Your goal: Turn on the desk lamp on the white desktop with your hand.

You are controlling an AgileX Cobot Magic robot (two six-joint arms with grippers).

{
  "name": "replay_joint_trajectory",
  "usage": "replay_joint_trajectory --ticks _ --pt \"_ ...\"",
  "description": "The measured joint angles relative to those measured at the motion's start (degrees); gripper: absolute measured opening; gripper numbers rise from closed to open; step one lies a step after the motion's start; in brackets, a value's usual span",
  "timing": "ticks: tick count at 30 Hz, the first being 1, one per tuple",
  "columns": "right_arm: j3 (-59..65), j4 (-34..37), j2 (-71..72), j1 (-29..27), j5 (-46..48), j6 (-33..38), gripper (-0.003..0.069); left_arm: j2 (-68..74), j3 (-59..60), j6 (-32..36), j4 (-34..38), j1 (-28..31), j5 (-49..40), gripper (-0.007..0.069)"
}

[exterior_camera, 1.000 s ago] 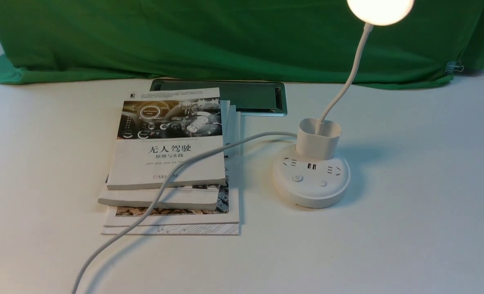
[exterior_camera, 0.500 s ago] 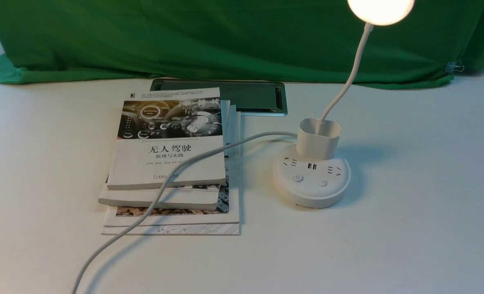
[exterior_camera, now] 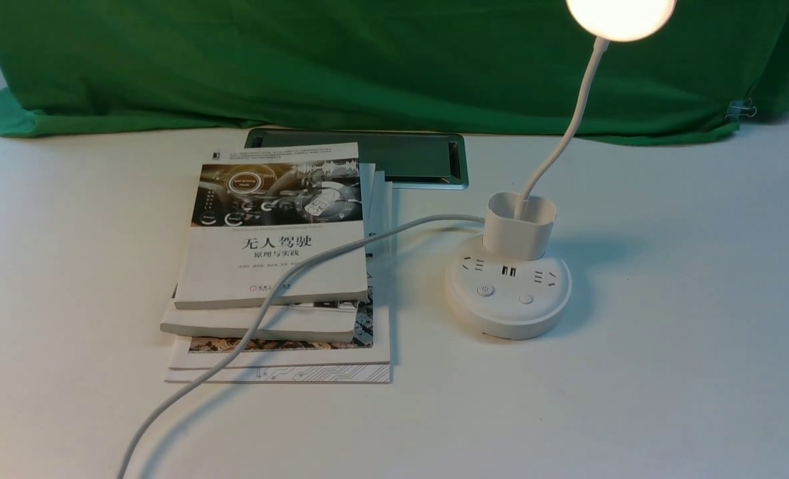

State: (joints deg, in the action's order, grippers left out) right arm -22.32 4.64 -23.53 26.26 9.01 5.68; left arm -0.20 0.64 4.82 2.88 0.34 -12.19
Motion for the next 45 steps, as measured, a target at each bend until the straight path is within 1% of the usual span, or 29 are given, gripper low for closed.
replay_joint_trajectory --ticks 6,8,9,11,15,16,17,18,19,21,24,26,29,35,36,39,45 --pt "0.9 0.0 0.5 0.0 -1.0 0.1 0.0132 0.0 0.0 0.0 0.0 0.0 0.0 0.0021" --pt "3.7 0.0 2.3 -0.7 -5.4 2.5 0.0136 0.0 0.0 0.0 0.0 0.0 0.0 0.0021" --pt "4.0 0.0 2.5 -0.9 -5.9 2.5 0.0136 0.0 0.0 0.0 0.0 0.0 0.0 0.0021" --pt "8.3 0.0 5.3 -3.3 -13.0 4.7 0.0139 0.0 0.0 0.0 0.0 0.0 0.0 0.0021" --pt "14.6 0.0 9.8 -7.8 -20.0 5.2 0.0136 0.0 0.0 0.0 0.0 0.0 0.0 0.0021" --pt "17.0 0.0 11.3 -9.7 -21.1 5.0 0.0116 0.0 0.0 0.0 0.0 0.0 0.0 0.0021" --pt "17.4 0.0 11.6 -10.0 -21.3 5.0 0.0111 0.0 0.0 0.0 0.0 0.0 0.0 0.0021" --pt "19.6 0.0 13.2 -12.4 -21.6 4.1 0.0066 0.0 0.0 0.0 0.0 0.0 0.0 0.0021" --pt "21.1 -0.2 14.2 -14.2 -21.6 2.8 0.0045 0.0 0.0 0.0 0.0 0.0 0.0 0.0021" --pt "22.4 -2.2 15.5 -17.4 -21.0 -1.6 0.0033 0.0 0.0 0.0 0.0 0.0 0.0 0.0021" --pt "22.7 -8.4 17.6 -22.4 -16.6 -10.6 0.0030 0.0 0.0 0.0 0.0 0.0 0.0 0.0021" --pt "22.9 -10.0 18.8 -24.4 -13.8 -13.1 0.0030 0.0 0.0 0.0 0.0 0.0 0.0 0.0021" --pt "23.0 -11.2 20.5 -25.6 -10.7 -12.9 0.0030 0.0 0.0 0.0 0.0 0.0 0.0 0.0021" --pt "23.0 -11.8 23.3 -25.8 -4.8 -12.3 0.0030 0.0 0.0 0.0 0.0 0.0 0.1 0.0021" --pt "23.0 -11.8 23.3 -25.8 -2.1 -12.3 0.0030 0.0 0.0 0.0 0.0 0.0 0.0 0.0021" --pt "23.0 -11.8 23.3 -25.8 2.2 -12.3 0.0030 0.0 0.0 0.0 0.0 0.0 0.0 0.0021" --pt "23.0 -11.8 23.4 -25.8 3.5 -12.2 0.0032 0.0 0.0 0.0 0.0 0.0 0.0 0.0021"
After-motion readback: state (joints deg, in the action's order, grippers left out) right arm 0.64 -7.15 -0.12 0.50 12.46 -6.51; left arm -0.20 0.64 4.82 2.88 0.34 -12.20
